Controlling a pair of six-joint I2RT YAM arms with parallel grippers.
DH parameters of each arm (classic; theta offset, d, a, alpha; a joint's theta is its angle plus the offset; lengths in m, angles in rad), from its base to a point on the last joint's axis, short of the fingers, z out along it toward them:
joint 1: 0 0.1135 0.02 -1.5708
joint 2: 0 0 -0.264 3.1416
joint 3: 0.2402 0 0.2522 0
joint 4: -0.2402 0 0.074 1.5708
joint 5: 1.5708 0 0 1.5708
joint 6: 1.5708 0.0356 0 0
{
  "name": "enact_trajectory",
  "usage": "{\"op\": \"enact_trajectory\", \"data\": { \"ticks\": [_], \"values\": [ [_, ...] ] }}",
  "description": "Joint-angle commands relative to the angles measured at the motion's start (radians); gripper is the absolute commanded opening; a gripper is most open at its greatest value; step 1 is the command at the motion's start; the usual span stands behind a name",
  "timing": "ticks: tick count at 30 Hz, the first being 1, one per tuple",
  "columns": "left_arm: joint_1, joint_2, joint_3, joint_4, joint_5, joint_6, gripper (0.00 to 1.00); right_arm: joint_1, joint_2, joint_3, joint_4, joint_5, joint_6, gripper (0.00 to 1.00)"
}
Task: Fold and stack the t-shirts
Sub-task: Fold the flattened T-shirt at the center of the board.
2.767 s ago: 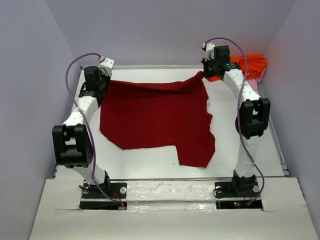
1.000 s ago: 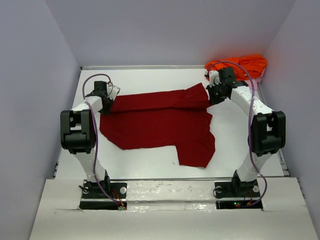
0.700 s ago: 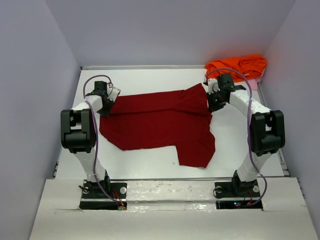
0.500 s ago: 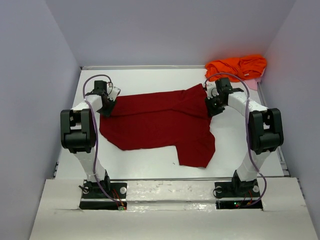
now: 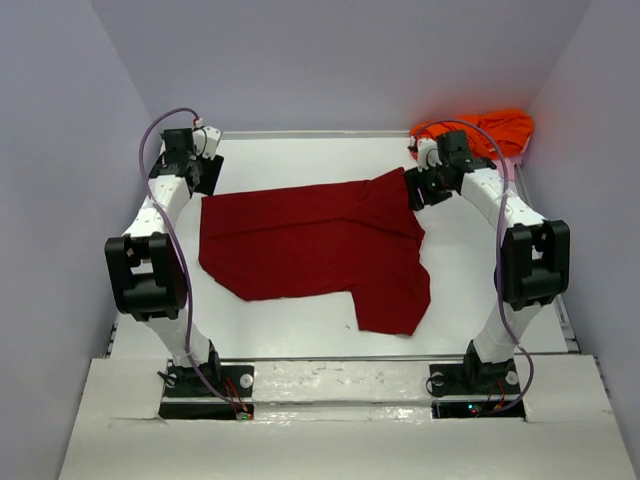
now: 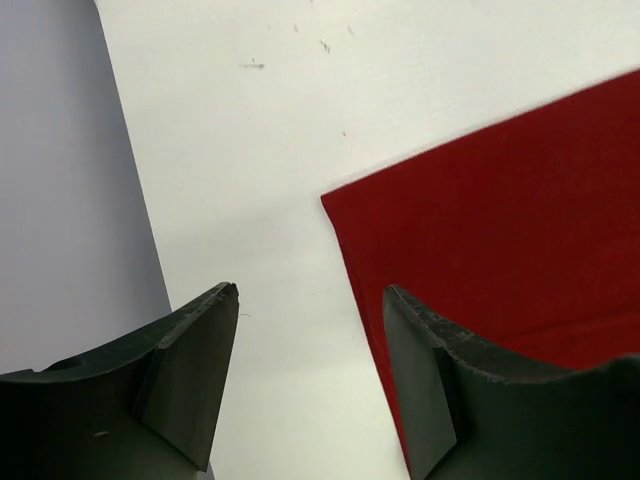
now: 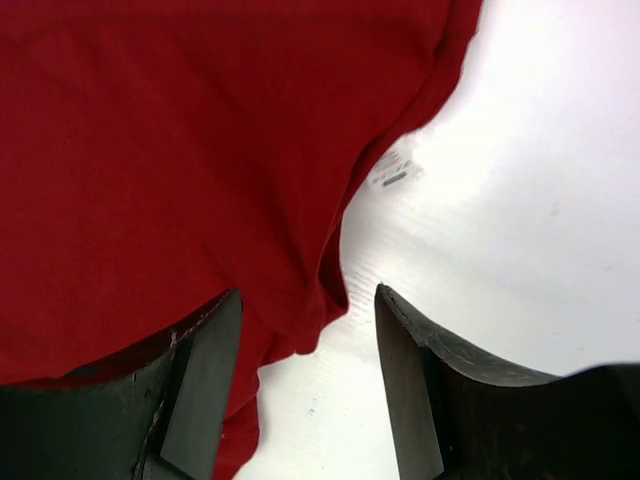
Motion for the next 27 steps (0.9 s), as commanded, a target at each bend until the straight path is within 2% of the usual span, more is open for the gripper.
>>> {"op": "enact_trajectory", "data": {
  "ticks": [1, 7, 16, 27],
  "values": [
    [0.004, 0.011, 0.040, 0.039, 0.050, -0.069, 0.71, -0.006, 0.027, 0.137, 0.005, -0.008, 0.028, 0.61],
    [0.004, 0.088, 0.079, 0.045, 0.133, -0.152, 0.71, -0.006, 0.164, 0.266, 0.001, -0.088, 0.070, 0.59],
    [0.004, 0.152, 0.021, 0.064, 0.262, -0.169, 0.70, -0.006, 0.334, 0.344, 0.013, -0.165, 0.100, 0.58],
    [0.002, 0.249, 0.033, 0.019, 0.201, -0.161, 0.67, -0.006, 0.446, 0.384, 0.013, -0.146, 0.121, 0.57]
  ]
}}
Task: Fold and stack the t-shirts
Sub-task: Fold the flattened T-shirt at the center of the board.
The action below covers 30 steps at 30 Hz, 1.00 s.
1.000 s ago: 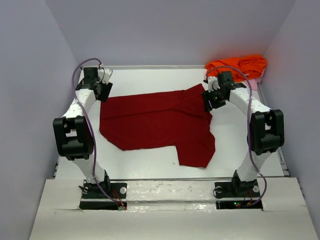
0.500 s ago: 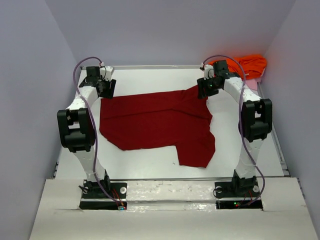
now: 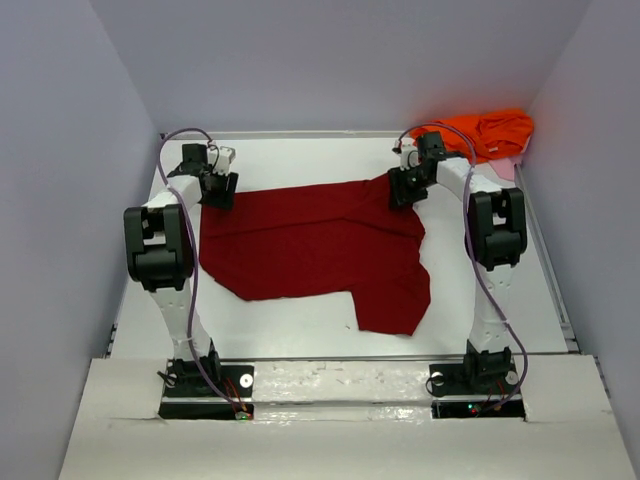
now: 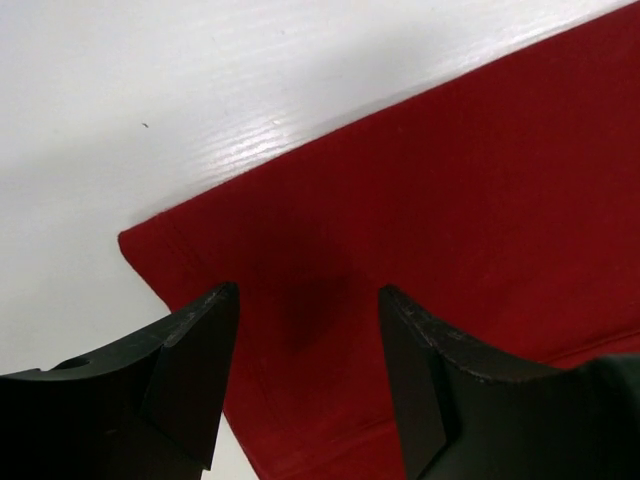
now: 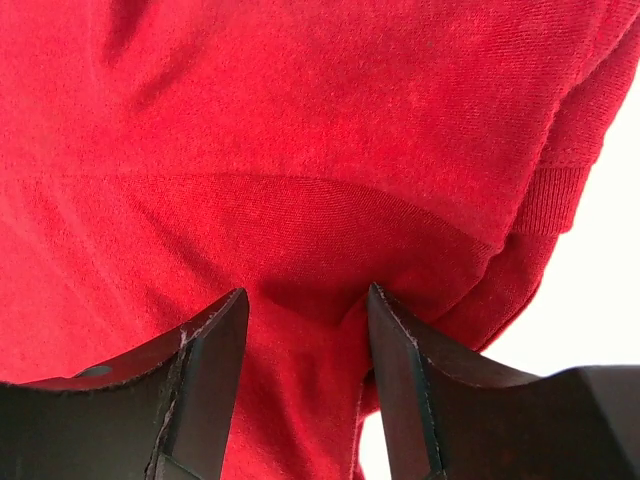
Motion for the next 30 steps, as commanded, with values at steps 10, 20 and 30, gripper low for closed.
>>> {"op": "enact_trajectory", "data": {
  "ticks": [10, 20, 30],
  "values": [
    [-0.003, 0.154, 0.125, -0.086, -0.027, 0.005, 0.67, -0.006, 0.123, 0.210, -0.012, 0.068, 0.040, 0.57],
    [-0.009, 0.315, 0.361, -0.160, -0.047, 0.007, 0.67, -0.015, 0.226, 0.371, -0.028, 0.119, 0.060, 0.57],
    [-0.009, 0.332, 0.463, -0.106, -0.039, 0.005, 0.66, -0.033, 0.233, 0.419, -0.031, 0.111, 0.041, 0.57]
  ]
}}
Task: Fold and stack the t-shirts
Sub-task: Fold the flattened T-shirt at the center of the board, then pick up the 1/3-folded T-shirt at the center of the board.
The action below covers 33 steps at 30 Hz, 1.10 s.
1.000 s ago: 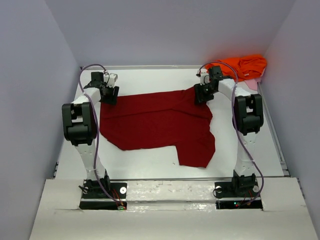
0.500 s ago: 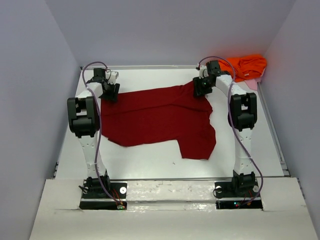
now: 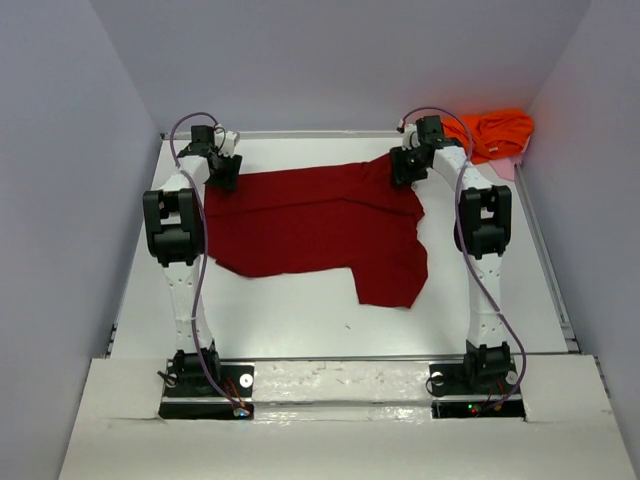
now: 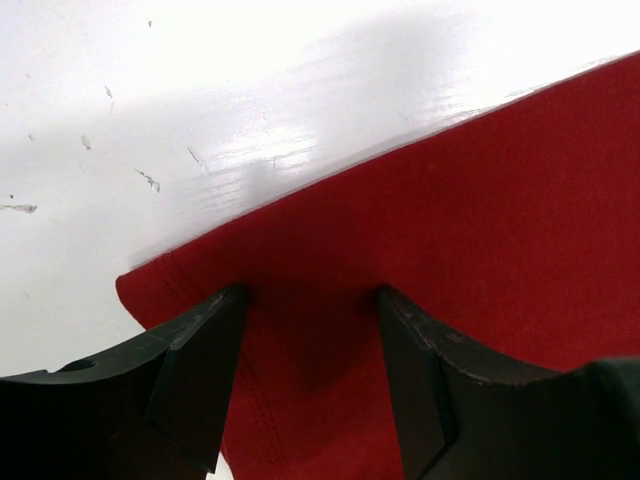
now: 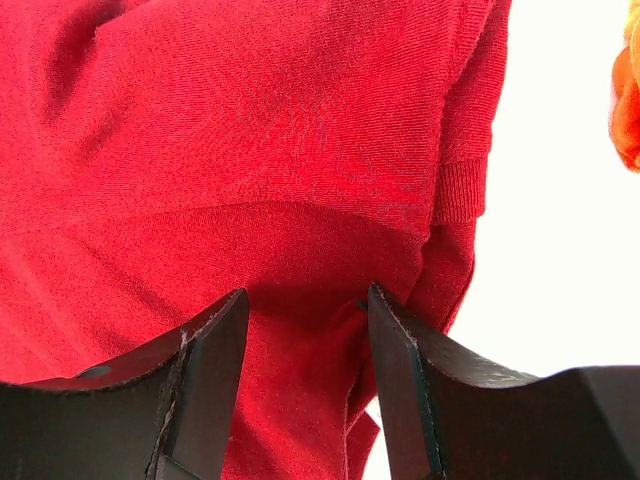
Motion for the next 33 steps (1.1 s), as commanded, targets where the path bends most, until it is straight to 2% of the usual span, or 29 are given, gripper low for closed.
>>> {"op": "enact_trajectory", "data": {
  "ticks": [1, 3, 9, 13, 15, 16, 20, 24, 29, 33],
  "values": [
    [-0.001, -0.063, -0.003, 0.022, -0.010, -0.002, 0.66, -0.013, -0.019, 0.025, -0.009, 0.006, -0.016, 0.56],
    [-0.001, -0.126, -0.064, 0.090, 0.001, -0.005, 0.66, -0.013, -0.069, 0.000, -0.007, -0.001, -0.029, 0.56],
    [0.001, -0.491, -0.306, 0.282, 0.020, 0.003, 0.68, -0.013, -0.288, -0.133, -0.004, -0.033, -0.075, 0.56],
    [0.004, -0.765, -0.445, 0.338, 0.021, 0.030, 0.70, -0.013, -0.468, -0.337, 0.000, -0.037, -0.116, 0.57],
    [0.005, -0.842, -0.514, 0.332, 0.033, 0.027, 0.71, -0.013, -0.543, -0.421, 0.000, -0.040, -0.141, 0.57],
    [0.007, -0.899, -0.532, 0.317, 0.033, 0.027, 0.71, -0.013, -0.618, -0.514, 0.000, -0.040, -0.150, 0.57],
    [0.009, -0.991, -0.601, 0.104, 0.076, 0.049, 0.70, -0.013, -0.793, -0.734, -0.015, -0.034, -0.185, 0.57],
    [0.009, -1.057, -0.684, -0.034, 0.113, 0.087, 0.70, -0.013, -0.928, -0.892, -0.059, -0.041, -0.208, 0.56],
    [0.010, -1.099, -0.843, -0.033, 0.161, 0.089, 0.70, -0.013, -1.016, -1.001, -0.157, -0.073, -0.243, 0.55],
    [0.010, -1.050, -0.882, -0.036, 0.193, 0.078, 0.70, -0.013, -1.042, -1.054, -0.199, -0.092, -0.263, 0.53]
  ]
}}
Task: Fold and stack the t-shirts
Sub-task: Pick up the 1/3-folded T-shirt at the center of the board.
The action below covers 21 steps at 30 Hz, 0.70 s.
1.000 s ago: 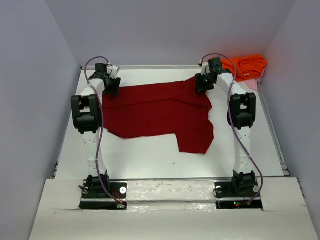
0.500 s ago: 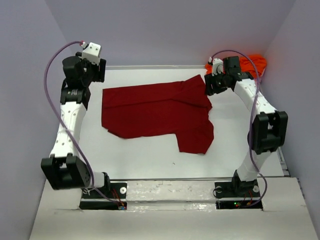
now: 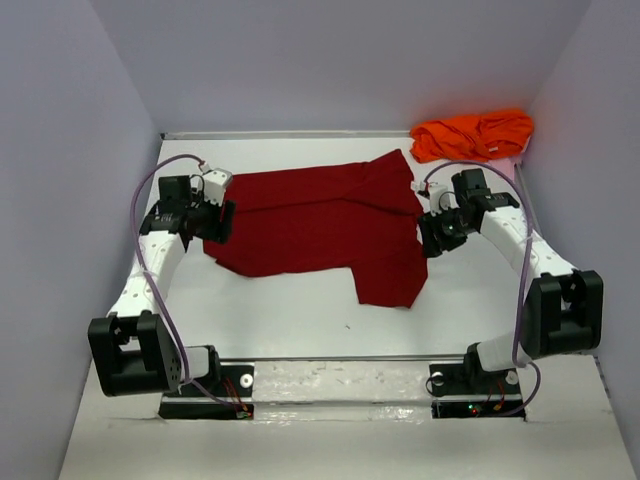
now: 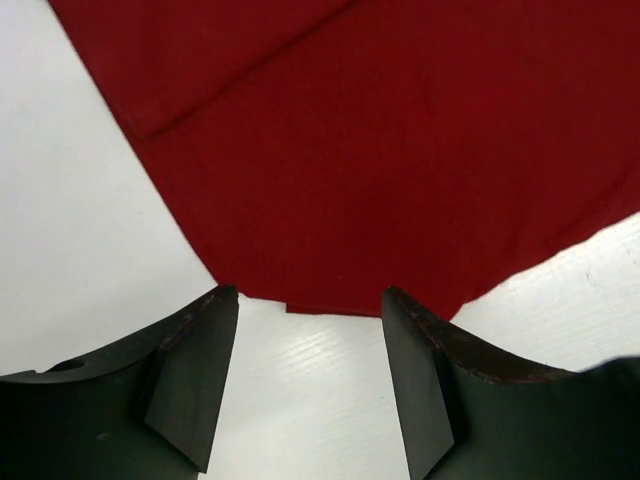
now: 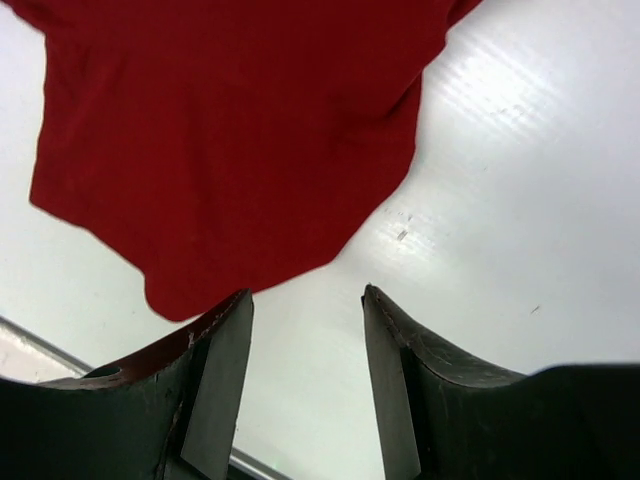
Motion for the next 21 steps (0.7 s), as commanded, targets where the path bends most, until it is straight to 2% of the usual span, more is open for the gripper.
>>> {"op": "enact_trajectory", "data": {
  "ticks": [1, 5, 10, 12, 15, 21],
  "values": [
    [0.007, 0.036, 0.010, -0.036, 0.065, 0.007, 0.70, -0.007, -0.055, -0.025, -0.053, -0.034, -0.039, 0.53],
    [0.007, 0.196, 0.091, -0.171, 0.077, 0.016, 0.66, -0.007, -0.045, -0.011, -0.033, -0.048, -0.022, 0.53],
    [0.007, 0.274, 0.108, -0.153, -0.012, 0.012, 0.64, -0.007, -0.009, 0.021, -0.007, -0.118, 0.027, 0.53],
    [0.007, 0.349, 0.125, -0.169, -0.030, 0.022, 0.62, -0.007, 0.012, 0.038, 0.007, -0.143, 0.044, 0.53],
    [0.005, 0.373, 0.116, -0.151, -0.065, 0.030, 0.58, -0.007, 0.043, 0.056, 0.017, -0.149, 0.055, 0.52],
    [0.005, 0.374, 0.081, -0.145, -0.142, 0.065, 0.57, -0.007, 0.063, 0.058, 0.043, -0.158, 0.061, 0.52]
  ]
}}
